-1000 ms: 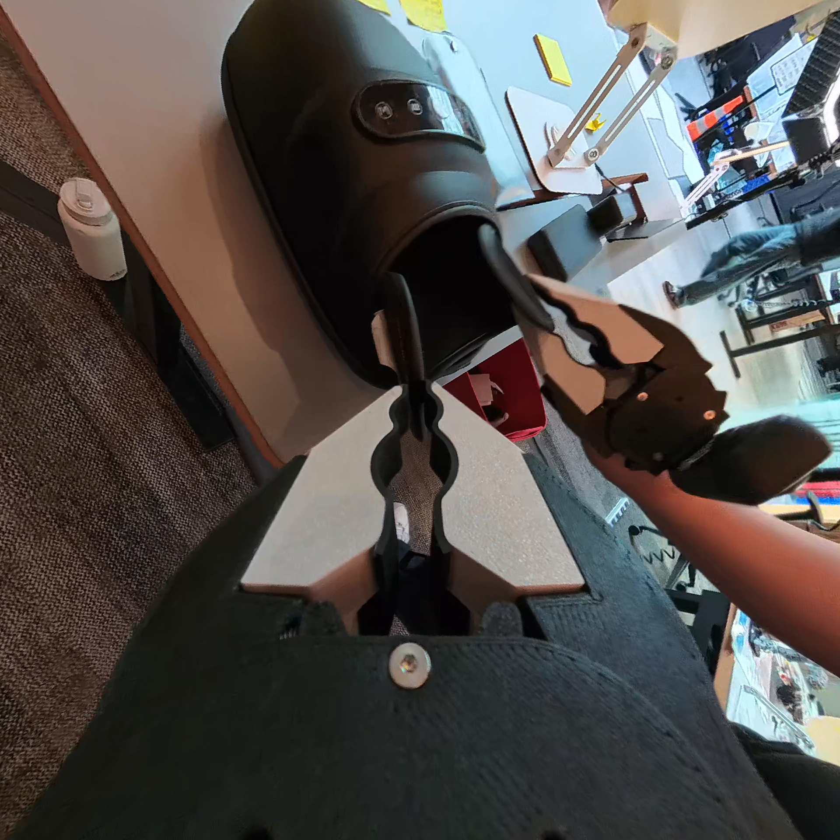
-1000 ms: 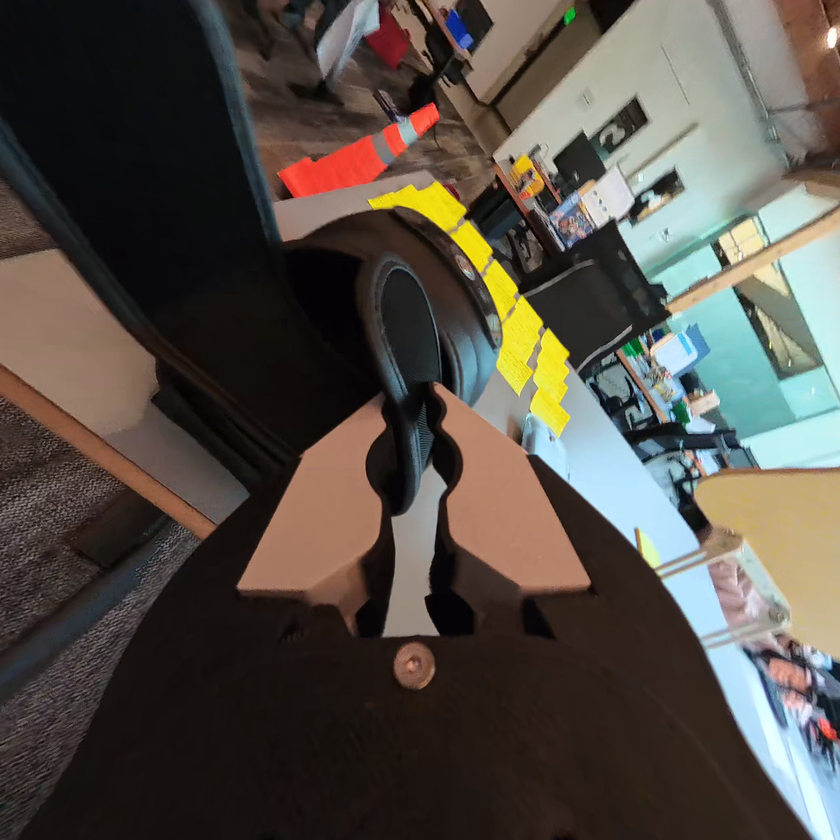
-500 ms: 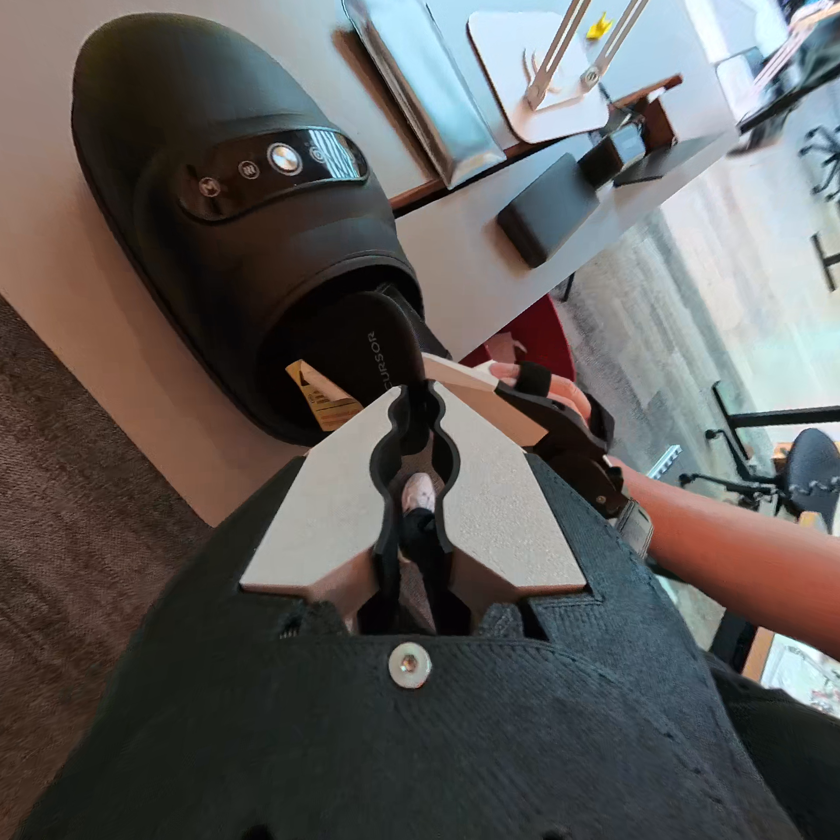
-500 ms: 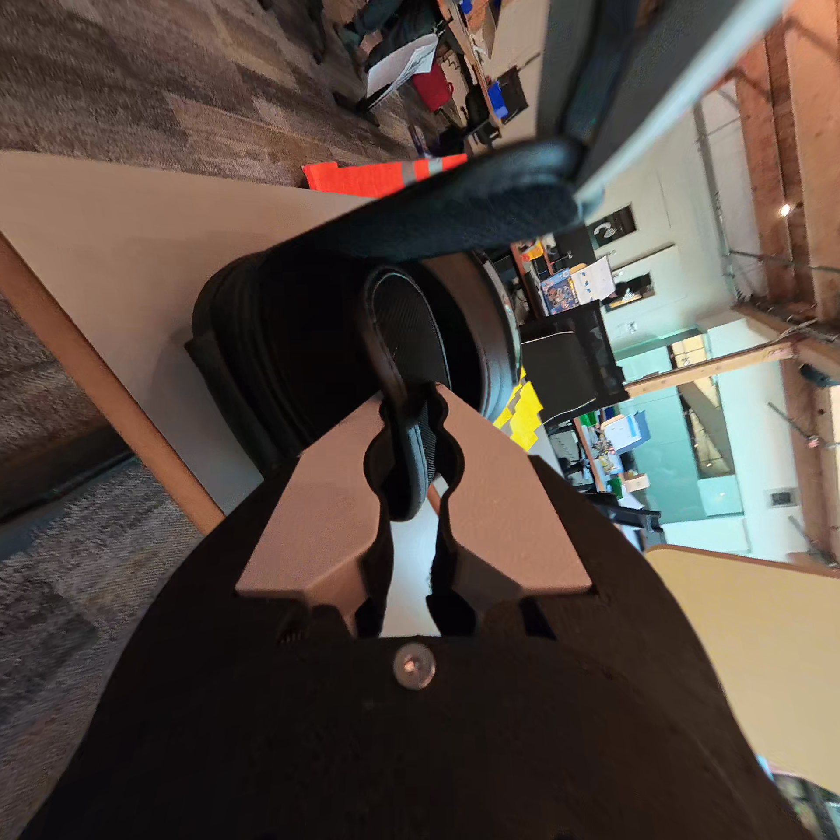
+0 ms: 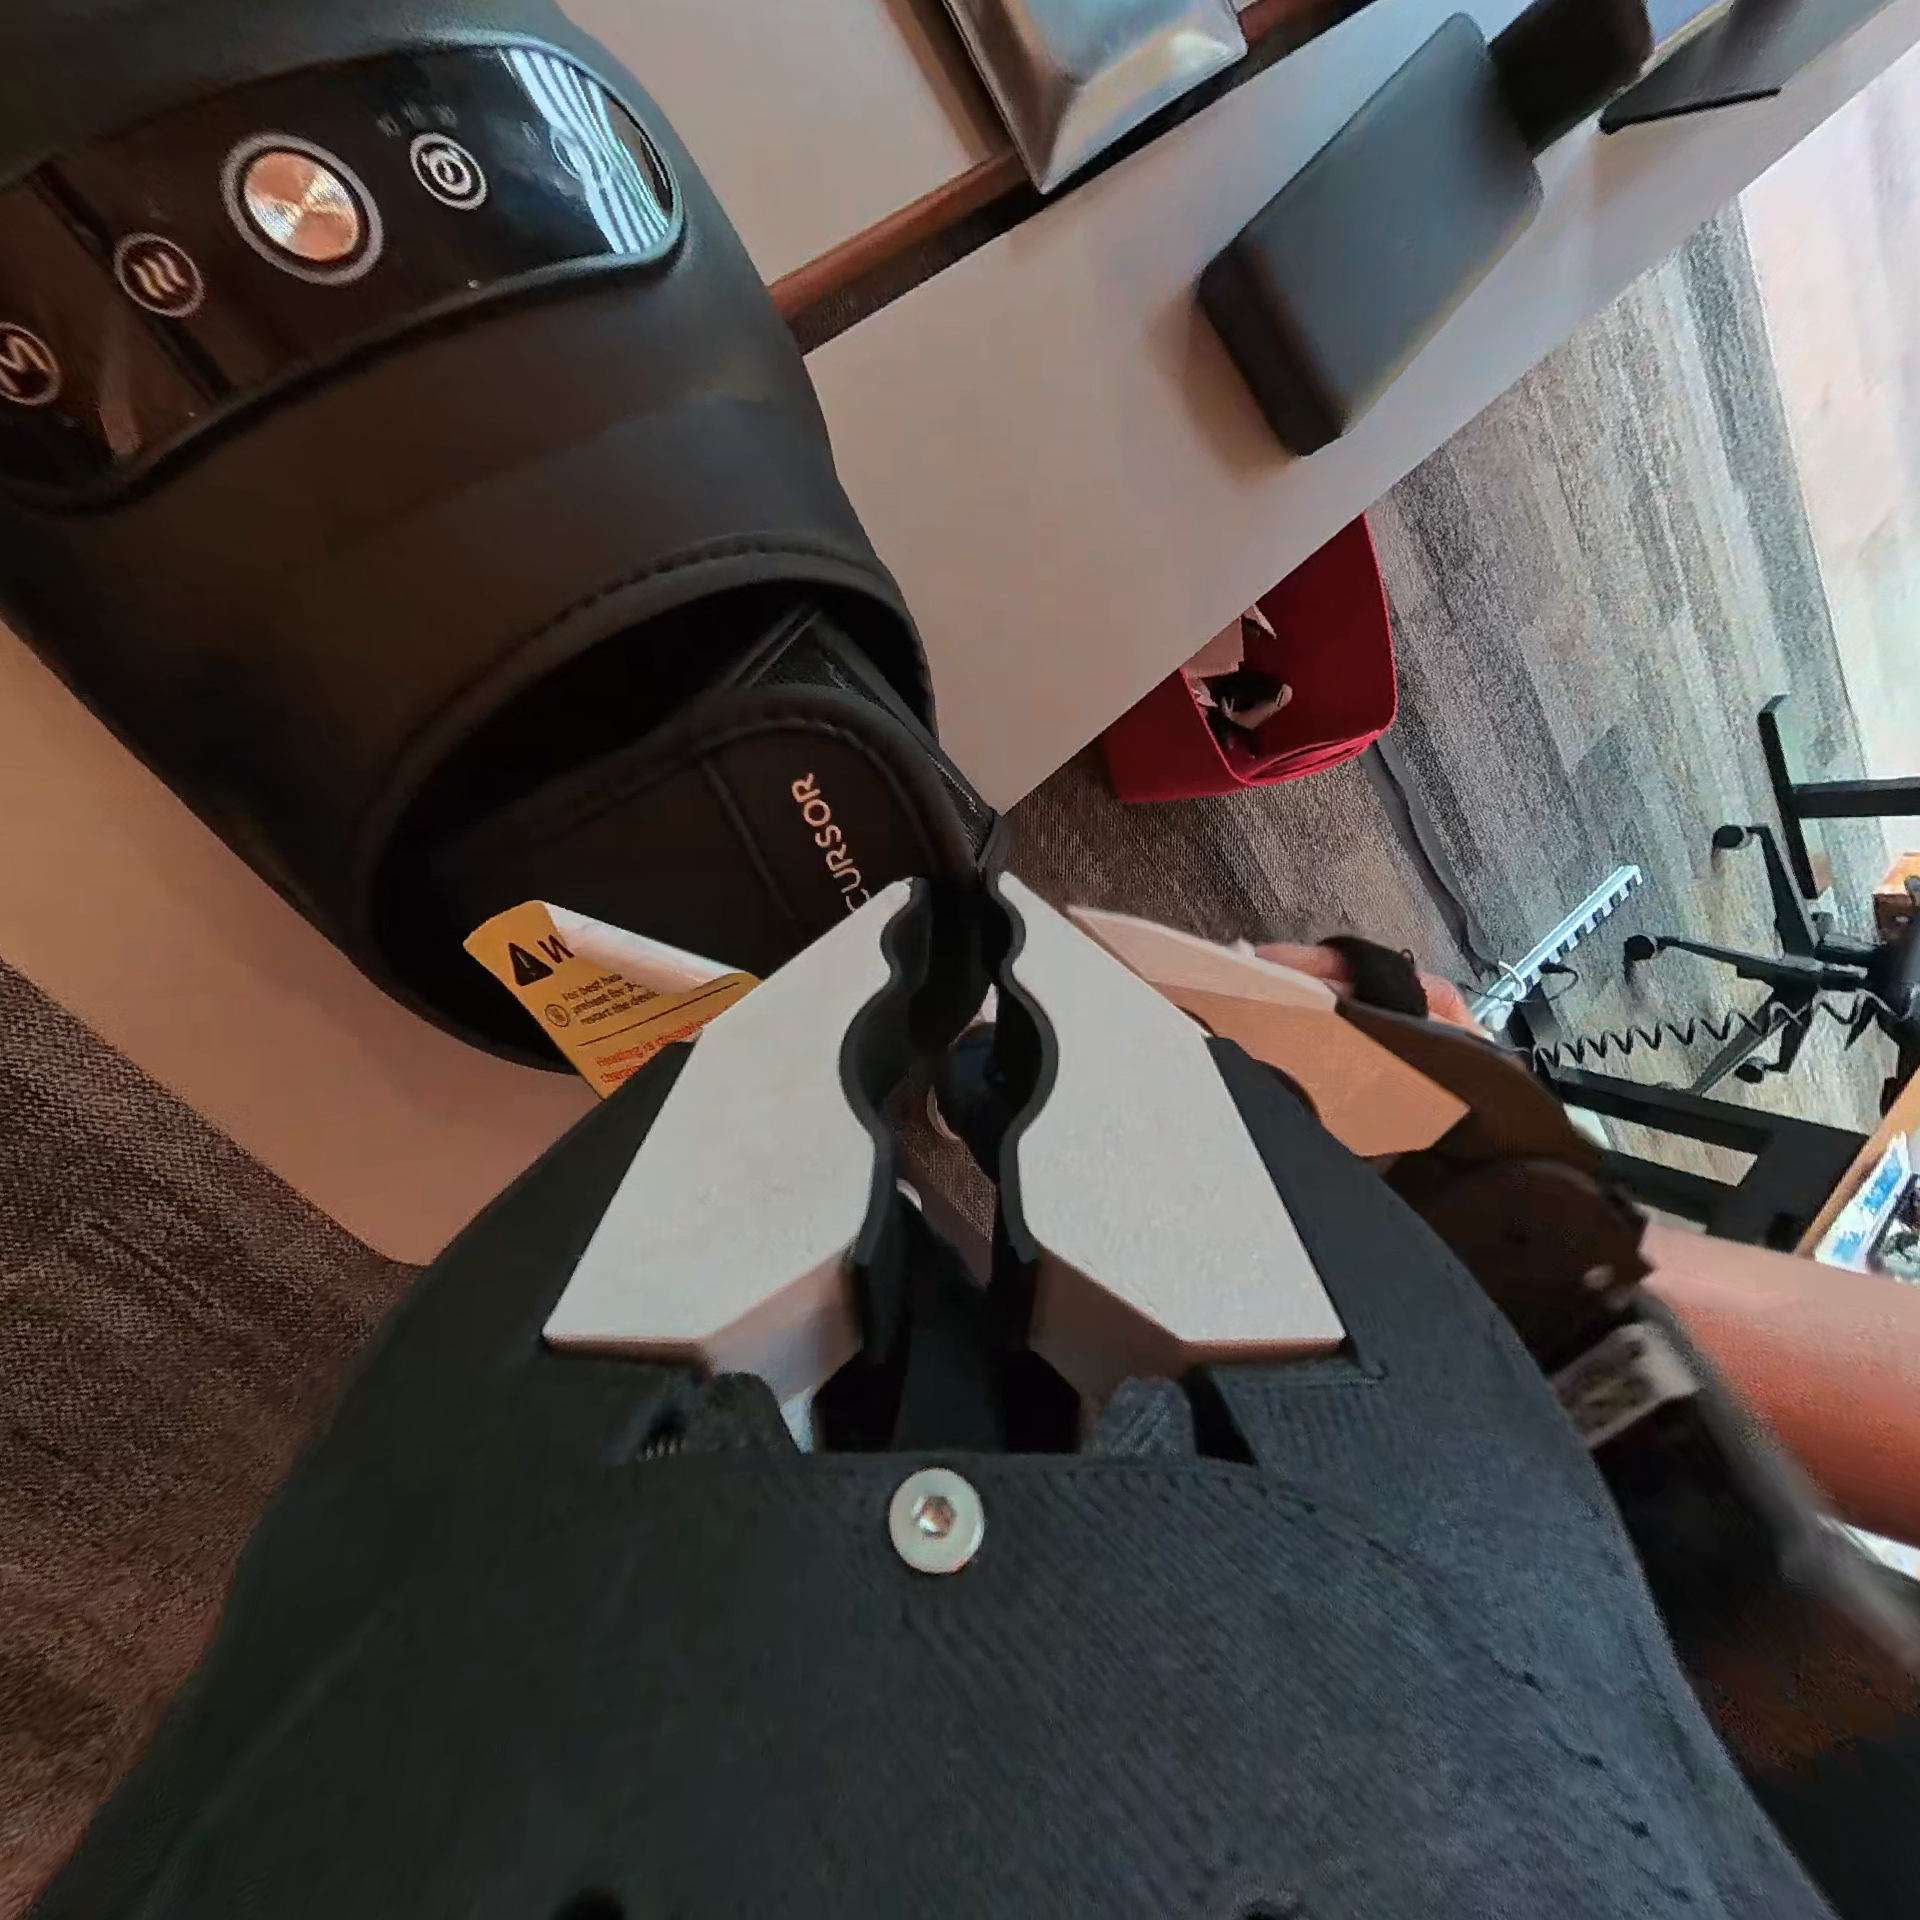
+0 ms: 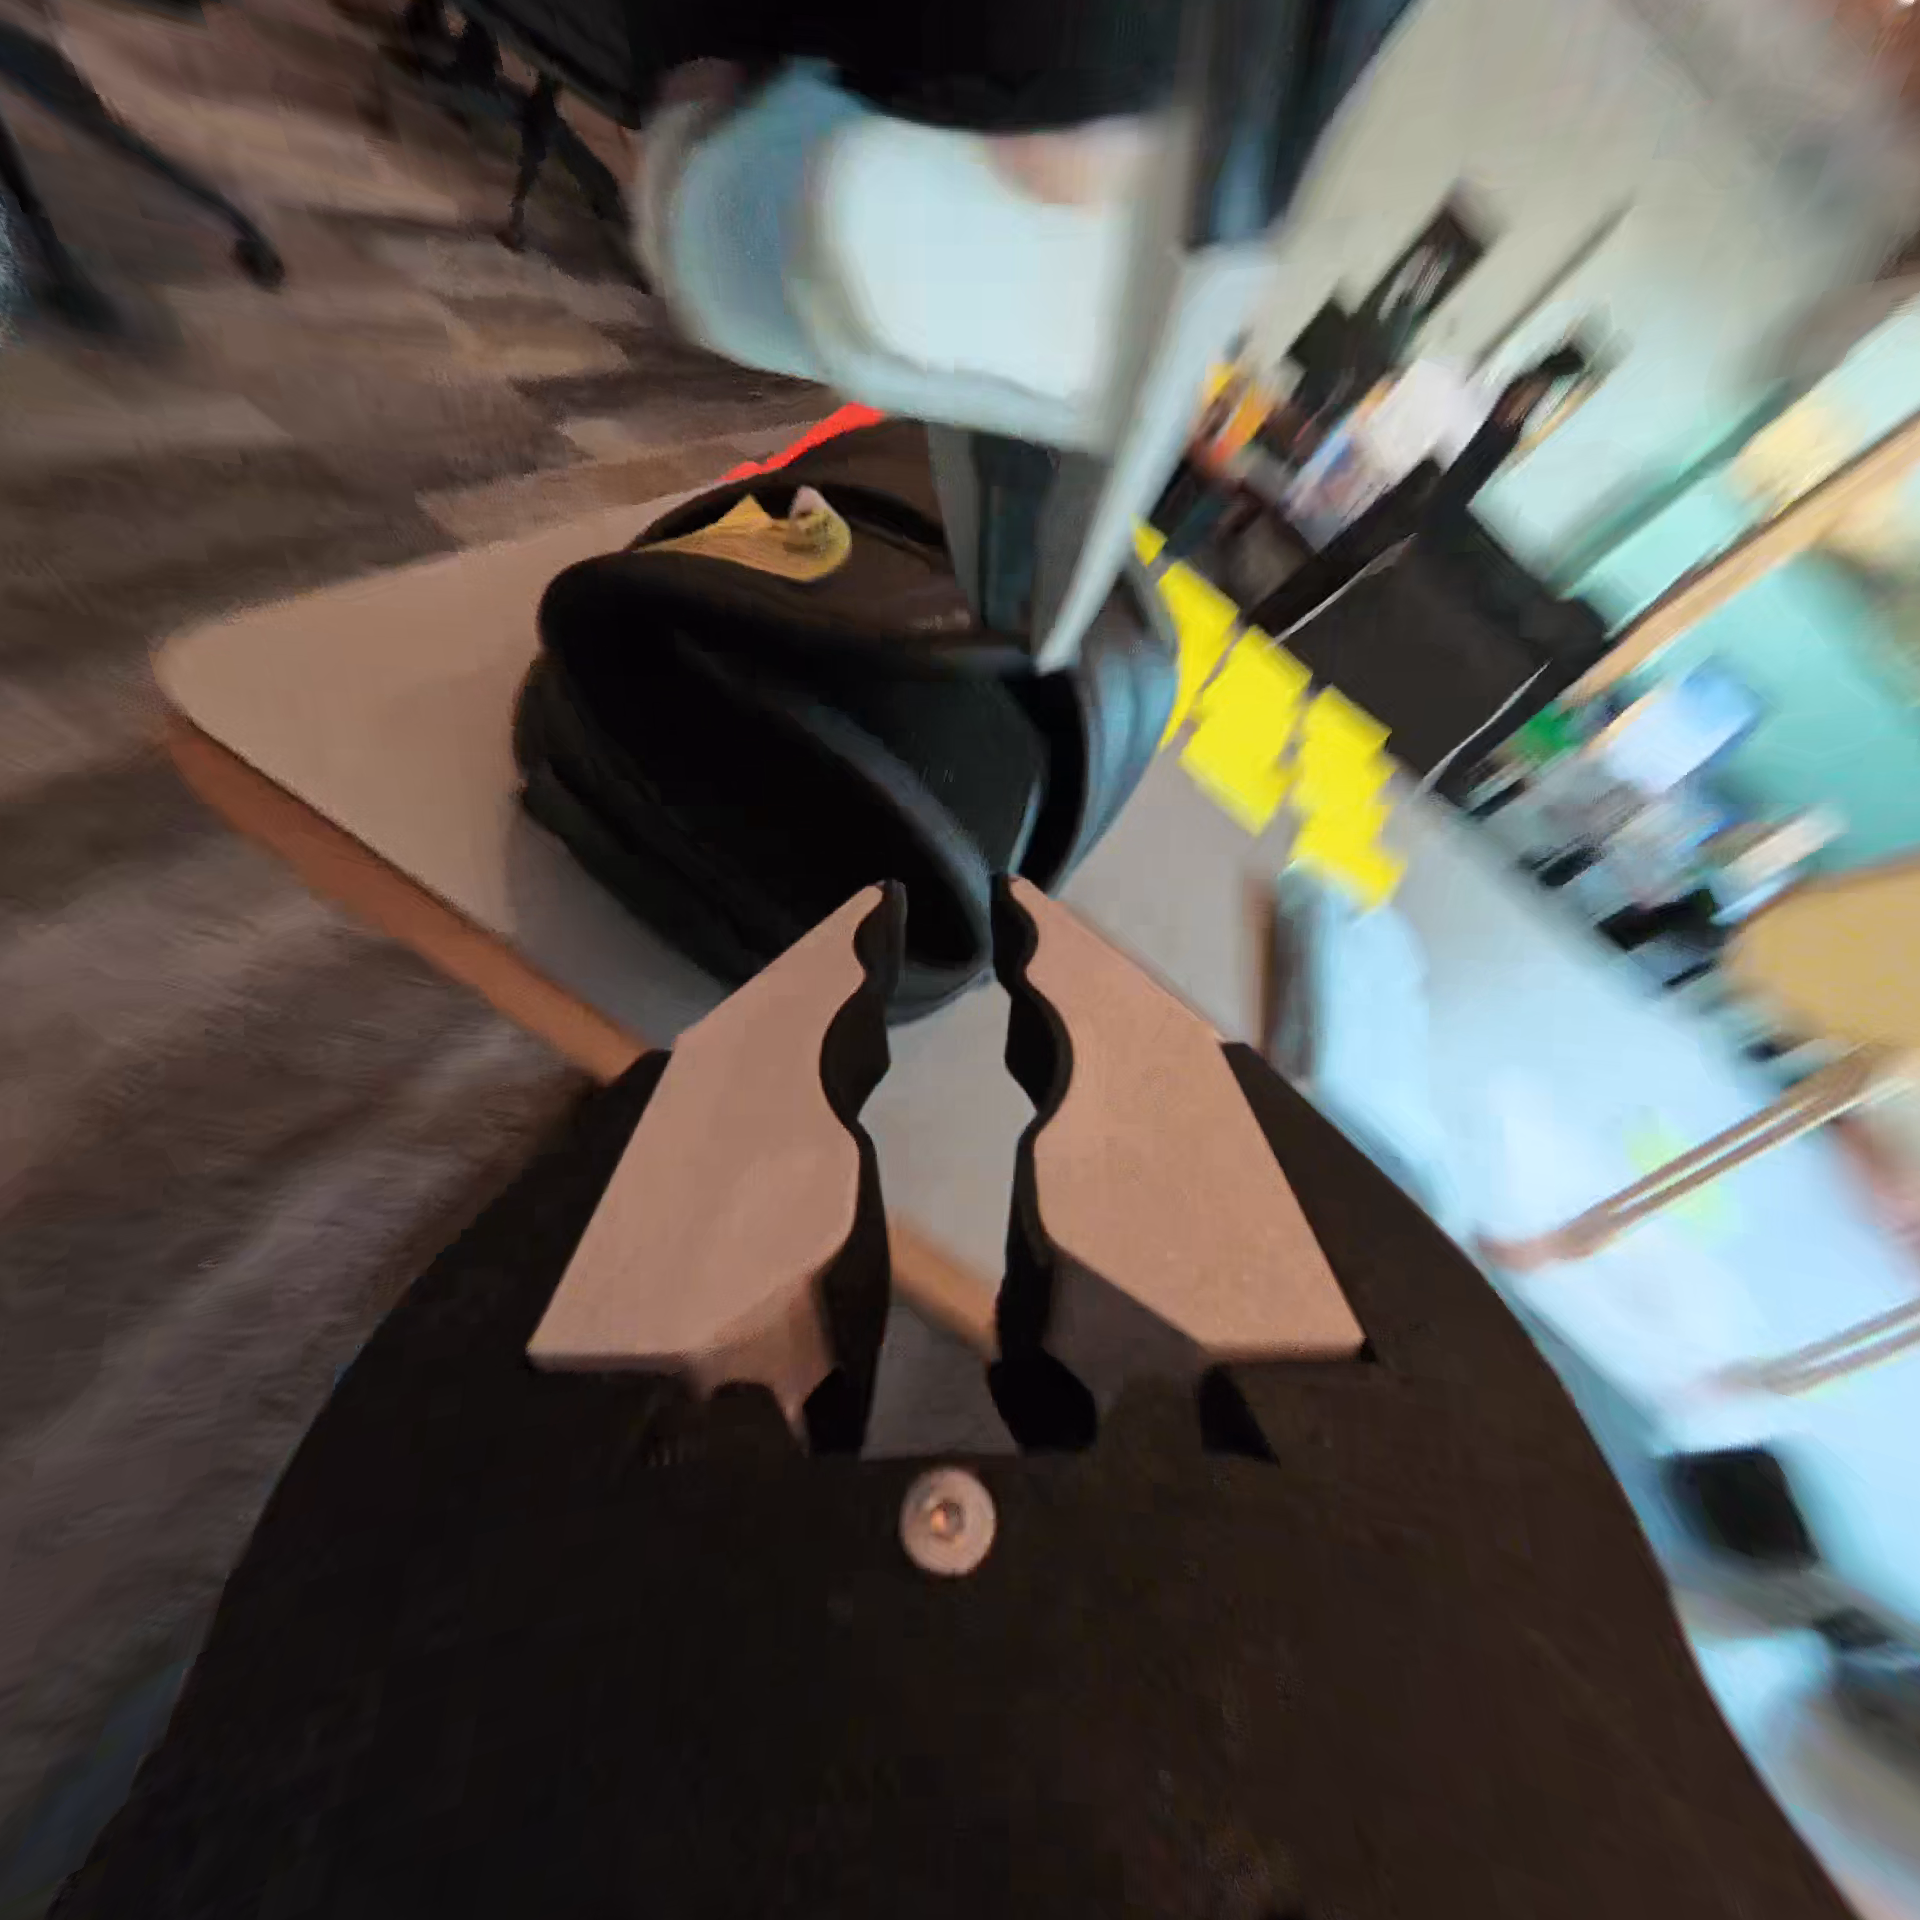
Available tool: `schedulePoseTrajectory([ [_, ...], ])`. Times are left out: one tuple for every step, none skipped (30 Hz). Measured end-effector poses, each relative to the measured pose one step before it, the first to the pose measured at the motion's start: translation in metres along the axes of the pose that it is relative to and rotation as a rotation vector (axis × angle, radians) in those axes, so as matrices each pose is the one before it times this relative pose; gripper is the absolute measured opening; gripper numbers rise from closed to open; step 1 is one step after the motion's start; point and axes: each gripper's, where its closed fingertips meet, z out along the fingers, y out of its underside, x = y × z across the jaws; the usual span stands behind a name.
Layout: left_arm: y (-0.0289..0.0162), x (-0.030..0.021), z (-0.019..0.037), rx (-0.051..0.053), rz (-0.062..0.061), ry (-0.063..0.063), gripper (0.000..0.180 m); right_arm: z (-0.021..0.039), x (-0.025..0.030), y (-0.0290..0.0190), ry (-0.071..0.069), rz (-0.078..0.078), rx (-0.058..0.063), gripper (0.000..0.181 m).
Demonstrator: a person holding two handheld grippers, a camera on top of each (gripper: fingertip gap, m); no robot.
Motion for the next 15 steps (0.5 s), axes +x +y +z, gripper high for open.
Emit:
schedulePoseTrajectory([
  [0.00197,-0.00062,0.00154,-0.0094,0.0018,0.0022,0.008,-0.00872,-0.00699,0.00744,-0.0768,0.1998,-0.0343,0.014],
  [0.00099,-0.00051,0.00165,-0.0038,-0.005,0.0068,0.008,-0.00641,-0.01289,0.00458,-0.1247,0.2523,-0.0211,0.016],
  [0.00028,-0.00022,0.00147,0.0,-0.0119,0.0147,0.0,-0.0034,-0.01797,0.00051,-0.1672,0.266,0.0007,0.028],
  [-0.00017,0.00001,0.00223,0.0021,-0.0195,0.0175,0.0,0.0003,-0.015,-0.00313,-0.1592,0.252,0.0283,0.048],
  [0.00024,-0.00051,0.003,0.0006,-0.0228,0.0162,0.0,0.00328,-0.00545,-0.00469,-0.103,0.2076,0.0357,0.06],
  [0.00085,-0.00046,0.00256,-0.0022,-0.0174,0.0155,0.0,0.00411,0.0001,-0.00491,-0.0627,0.1317,0.0297,0.064],
  [0.00112,-0.00075,0.00238,-0.0027,-0.01,0.0114,0.0,0.00391,0.00607,-0.00383,-0.0147,0.0615,0.0163,0.064],
  [0.0012,-0.00133,0.00225,-0.0024,-0.0039,0.0055,0.0,0.00349,0.01023,-0.00239,0.0259,0.0099,0.005,0.064],
  [0.00048,-0.00126,0.00146,0.0026,-0.0005,0.0035,0.0,0.00386,0.00782,-0.00277,0.0237,0.0028,0.0097,0.063],
  [-0.00036,-0.00084,0.00065,0.0077,0.0022,0.003,0.0,0.004,0.00235,-0.00228,-0.0027,0.0265,0.0062,0.059],
  [-0.00041,-0.00096,0.00028,0.0071,0.0042,0.0017,0.0,0.00424,-0.00408,-0.00246,-0.0326,0.039,0.009,0.052],
  [-0.0004,-0.00116,0.00056,0.0055,0.0059,0.0007,0.0,0.00482,-0.00358,-0.00289,-0.0274,0.0419,0.0186,0.046],
  [-0.00048,-0.00134,0.00112,0.005,0.0059,0.0007,0.0,0.0048,-0.00321,-0.00333,-0.0137,0.0374,0.0243,0.042],
  [-0.00127,-0.00123,-0.00007,0.0093,0.0008,0.0023,0.0,0.00441,0.00017,-0.001,0.0026,0.024,0.0129,0.038],
  [-0.00292,-0.0013,-0.00212,0.017,-0.0049,0.002,0.0,0.00375,0.00209,0.00042,0.0118,0.0176,0.0055,0.032],
])
